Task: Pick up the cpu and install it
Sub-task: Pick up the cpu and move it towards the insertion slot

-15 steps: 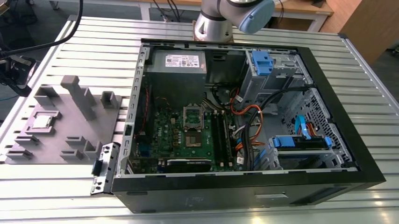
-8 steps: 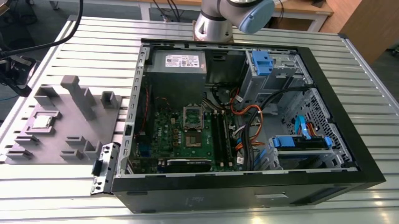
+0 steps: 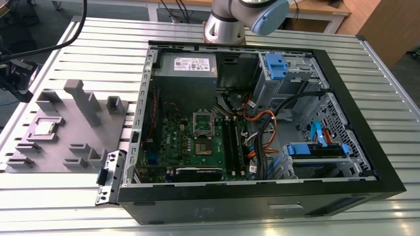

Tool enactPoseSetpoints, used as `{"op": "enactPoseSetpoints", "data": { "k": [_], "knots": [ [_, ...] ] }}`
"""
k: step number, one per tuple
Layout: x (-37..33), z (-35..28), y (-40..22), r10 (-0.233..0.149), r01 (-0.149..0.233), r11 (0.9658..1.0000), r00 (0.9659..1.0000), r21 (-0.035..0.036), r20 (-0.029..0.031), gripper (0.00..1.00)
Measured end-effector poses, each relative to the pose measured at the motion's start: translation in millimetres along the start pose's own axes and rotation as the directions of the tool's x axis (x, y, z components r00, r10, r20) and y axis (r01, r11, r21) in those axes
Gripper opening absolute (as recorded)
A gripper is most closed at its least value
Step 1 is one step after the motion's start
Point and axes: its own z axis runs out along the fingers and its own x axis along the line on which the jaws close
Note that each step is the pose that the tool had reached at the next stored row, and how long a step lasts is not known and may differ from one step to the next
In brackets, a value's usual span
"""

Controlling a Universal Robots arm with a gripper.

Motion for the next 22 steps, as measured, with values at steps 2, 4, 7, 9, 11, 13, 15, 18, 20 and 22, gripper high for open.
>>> {"op": "enactPoseSetpoints", "data": {
  "k": [2,4,7,9,11,13,15,18,20,22],
  "knots": [
    [0.1,0.2,-0.1,0.0,0.0,1.0,1.0,-0.0001,0.0001,0.11],
    [0.5,1.3,-0.1,0.0,0.0,1.0,1.0,-0.0002,0.0003,0.11],
    [2.8,4.0,-0.3,0.0,0.0,1.0,1.0,0.0,0.0002,0.11],
    [5.0,7.4,-0.7,0.0,0.0,1.0,1.0,-0.0001,0.0003,0.11],
    [7.4,10.7,-1.0,0.0,0.0,1.0,1.0,0.0001,0.0002,0.11],
    [10.0,14.0,-1.4,0.0,0.0,1.0,1.0,0.0008,0.0001,0.11],
    [12.1,17.7,-1.7,0.0,0.0,1.0,1.0,0.001,0.0004,0.11],
    [13.4,23.1,-2.1,0.0,0.0,1.0,1.0,0.0012,0.0003,0.11],
    [13.9,26.6,-2.2,0.0,0.0,1.0,1.0,0.0013,0.0003,0.11],
    [14.4,30.2,-2.4,0.0,0.0,1.0,1.0,0.0013,0.0002,0.11]
  ]
}}
